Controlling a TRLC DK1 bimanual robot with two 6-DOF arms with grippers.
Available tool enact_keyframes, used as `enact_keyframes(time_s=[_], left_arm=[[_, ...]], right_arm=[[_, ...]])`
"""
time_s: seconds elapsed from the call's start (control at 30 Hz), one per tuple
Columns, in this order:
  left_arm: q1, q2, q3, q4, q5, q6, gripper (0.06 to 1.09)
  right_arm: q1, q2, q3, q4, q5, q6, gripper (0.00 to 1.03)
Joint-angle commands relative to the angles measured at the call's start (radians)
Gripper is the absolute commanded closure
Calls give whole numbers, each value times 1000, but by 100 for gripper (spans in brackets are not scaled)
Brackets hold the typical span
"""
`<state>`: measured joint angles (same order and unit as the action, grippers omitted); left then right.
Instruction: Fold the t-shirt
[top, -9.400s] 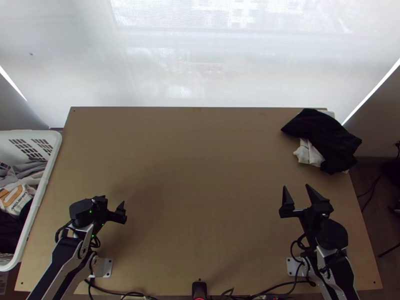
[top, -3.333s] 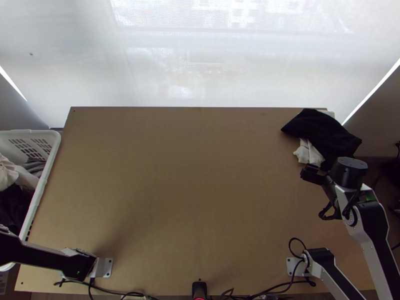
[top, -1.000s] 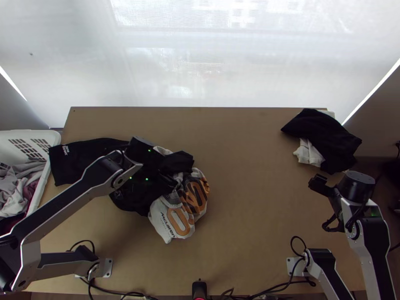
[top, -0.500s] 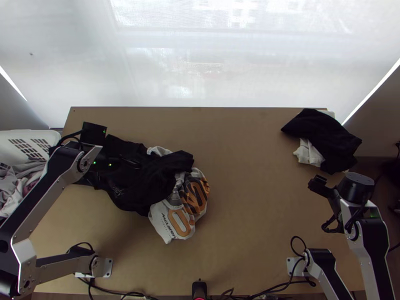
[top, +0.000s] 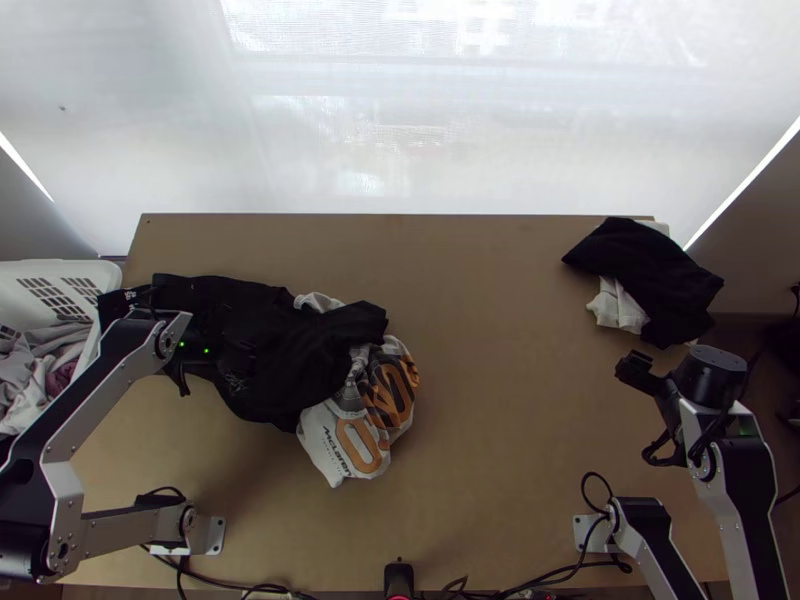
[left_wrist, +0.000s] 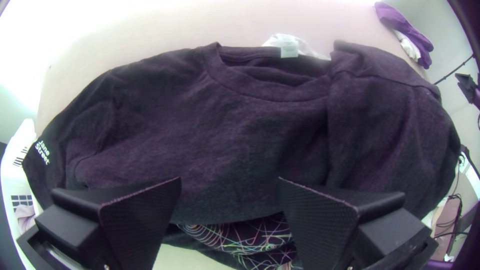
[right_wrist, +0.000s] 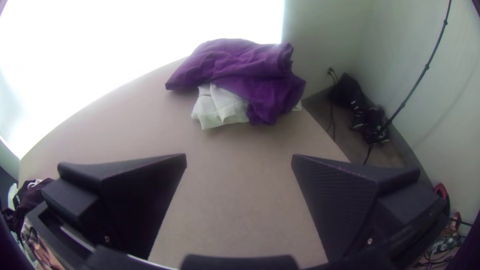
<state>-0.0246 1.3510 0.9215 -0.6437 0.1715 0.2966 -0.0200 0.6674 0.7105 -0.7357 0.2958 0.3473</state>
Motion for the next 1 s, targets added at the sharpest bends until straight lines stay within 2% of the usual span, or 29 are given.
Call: enact_keyframes(time_s=[0.0,0.07,0.2,0.33,0.5,0.67,0.7,0.97], left_arm=[[20,53,-41,78,-32,3,27],[23,51,-41,92,-32,-10,47],[40,46,-46,121,-32,-19,70],[72,31,-46,142,-32,-19,103],[121,-4,-15,141,-32,-10,105],[198,-79,117,111,-30,-16,105],[265,-105,206,119,-30,-17,105],[552,-119,432,254,-32,-96,105]], right_arm=[[0,-2,-2,-2,0,1,5],[0,-2,-3,-4,0,1,5],[-1,-2,-5,-2,-1,1,5],[-1,-2,-6,-2,-1,7,5],[-1,-2,-9,1,-1,13,5],[0,0,-11,2,-1,15,5],[0,0,-13,2,-3,16,5],[-1,1,-20,6,-3,19,5]])
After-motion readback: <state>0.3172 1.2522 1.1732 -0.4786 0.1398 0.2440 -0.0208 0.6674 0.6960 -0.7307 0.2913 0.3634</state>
